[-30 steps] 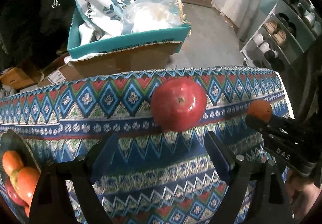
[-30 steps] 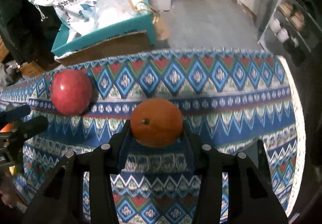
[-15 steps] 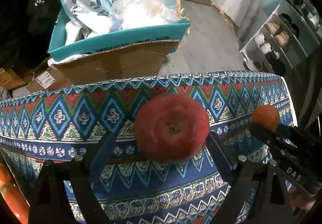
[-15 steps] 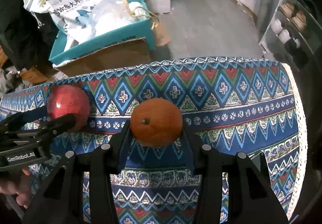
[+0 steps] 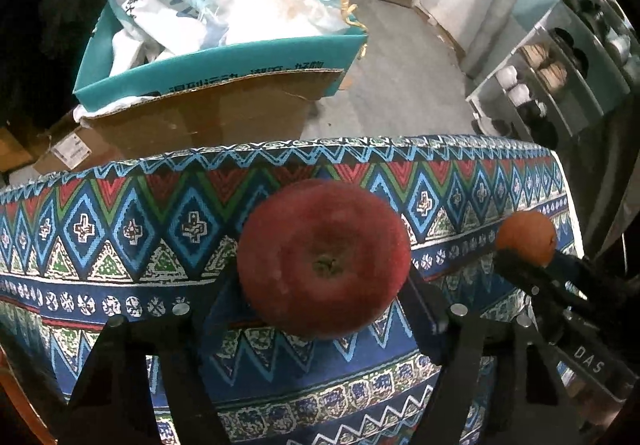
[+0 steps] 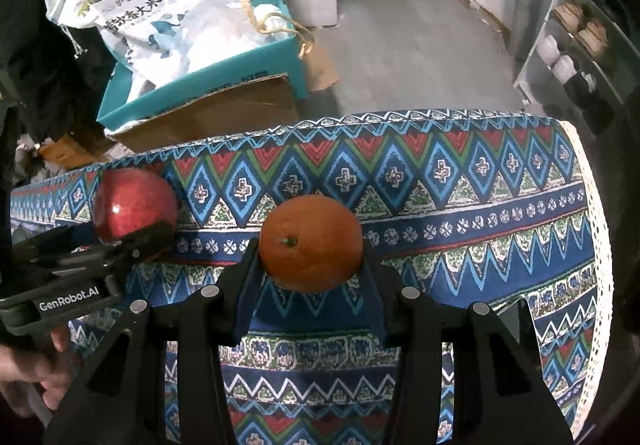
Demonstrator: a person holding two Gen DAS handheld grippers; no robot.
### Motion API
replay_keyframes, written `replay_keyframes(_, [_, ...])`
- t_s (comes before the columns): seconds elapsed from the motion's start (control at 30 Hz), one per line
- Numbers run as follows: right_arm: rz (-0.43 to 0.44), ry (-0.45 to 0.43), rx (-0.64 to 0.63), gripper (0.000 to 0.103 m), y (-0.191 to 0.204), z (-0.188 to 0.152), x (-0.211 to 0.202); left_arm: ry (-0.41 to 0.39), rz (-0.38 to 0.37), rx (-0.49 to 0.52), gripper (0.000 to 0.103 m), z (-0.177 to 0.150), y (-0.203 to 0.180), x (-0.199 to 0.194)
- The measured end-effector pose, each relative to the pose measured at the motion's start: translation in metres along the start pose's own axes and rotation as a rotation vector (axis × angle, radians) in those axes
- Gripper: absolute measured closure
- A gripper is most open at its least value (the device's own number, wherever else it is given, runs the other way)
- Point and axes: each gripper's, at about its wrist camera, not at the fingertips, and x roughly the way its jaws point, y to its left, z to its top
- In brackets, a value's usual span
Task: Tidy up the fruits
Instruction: 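Close the left tool on the red apple while the right tool grasps the small orange, then lift the red apple with the left tool while the right tool carries the small orange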
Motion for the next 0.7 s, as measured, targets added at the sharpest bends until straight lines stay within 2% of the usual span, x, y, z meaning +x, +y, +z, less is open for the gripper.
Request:
replay_keyframes(0.33, [-0.001,-0.029,-0.002,0.057,0.001,-0.006,-0.019,-0.063,0.013,0.05,0.027,-0.013,-0.002,-0.026])
replay_keyframes(0.7, [0.001,-0.091,-0.018,0.057,0.013,-0.011,-0.057,-0.163,0.03,0.12,0.027,-0.033,-0.011,-0.089])
